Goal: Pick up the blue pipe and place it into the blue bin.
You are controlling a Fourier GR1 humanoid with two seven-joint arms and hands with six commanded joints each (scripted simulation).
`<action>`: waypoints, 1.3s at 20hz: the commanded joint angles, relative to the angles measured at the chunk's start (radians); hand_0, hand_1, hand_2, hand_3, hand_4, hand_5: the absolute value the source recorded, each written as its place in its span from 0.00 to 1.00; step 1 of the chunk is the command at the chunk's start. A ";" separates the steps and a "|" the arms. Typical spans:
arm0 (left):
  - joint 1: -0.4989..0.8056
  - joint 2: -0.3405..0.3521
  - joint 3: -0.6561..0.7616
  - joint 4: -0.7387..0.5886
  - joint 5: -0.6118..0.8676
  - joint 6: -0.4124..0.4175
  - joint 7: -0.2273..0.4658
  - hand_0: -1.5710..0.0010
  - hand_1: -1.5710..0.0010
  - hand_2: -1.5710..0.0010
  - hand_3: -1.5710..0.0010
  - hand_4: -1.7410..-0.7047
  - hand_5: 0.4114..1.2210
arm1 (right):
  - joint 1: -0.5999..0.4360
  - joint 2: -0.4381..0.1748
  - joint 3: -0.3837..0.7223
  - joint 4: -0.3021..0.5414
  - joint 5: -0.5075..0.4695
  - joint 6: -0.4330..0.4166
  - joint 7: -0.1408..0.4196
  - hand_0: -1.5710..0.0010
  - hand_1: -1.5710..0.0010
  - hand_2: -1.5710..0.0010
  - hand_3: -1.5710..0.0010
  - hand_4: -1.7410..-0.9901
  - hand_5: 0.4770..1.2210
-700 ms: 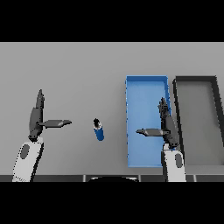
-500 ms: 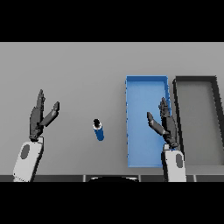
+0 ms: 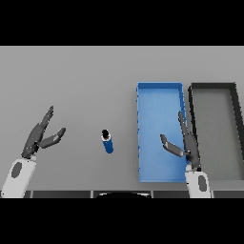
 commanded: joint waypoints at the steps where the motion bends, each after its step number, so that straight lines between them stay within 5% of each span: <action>1: -0.004 0.005 -0.002 -0.004 0.010 -0.021 -0.006 1.00 1.00 1.00 1.00 0.75 0.23 | -0.005 0.000 0.003 0.004 0.004 0.002 0.013 1.00 1.00 1.00 1.00 0.73 0.19; 5: 0.042 0.066 -0.060 -0.090 0.006 -0.118 0.005 1.00 1.00 1.00 1.00 0.69 0.17 | -0.006 -0.010 -0.002 0.014 -0.001 0.009 -0.015 1.00 1.00 1.00 1.00 0.75 0.19; 9: 0.077 0.039 -0.160 -0.173 -0.023 -0.165 0.060 1.00 1.00 1.00 1.00 0.61 0.11 | -0.003 -0.010 0.007 -0.008 0.013 0.003 0.013 1.00 1.00 1.00 1.00 0.77 0.19; 16: 0.020 -0.081 -0.275 -0.151 -0.111 -0.158 0.125 1.00 1.00 1.00 1.00 0.57 0.05 | 0.000 0.000 0.005 0.004 0.000 0.011 0.021 1.00 1.00 1.00 1.00 0.70 0.20; 26: -0.096 -0.279 -0.335 0.037 -0.209 -0.101 0.081 1.00 1.00 1.00 1.00 0.62 0.05 | 0.010 0.000 -0.004 -0.003 -0.005 0.007 0.014 1.00 1.00 1.00 1.00 0.70 0.22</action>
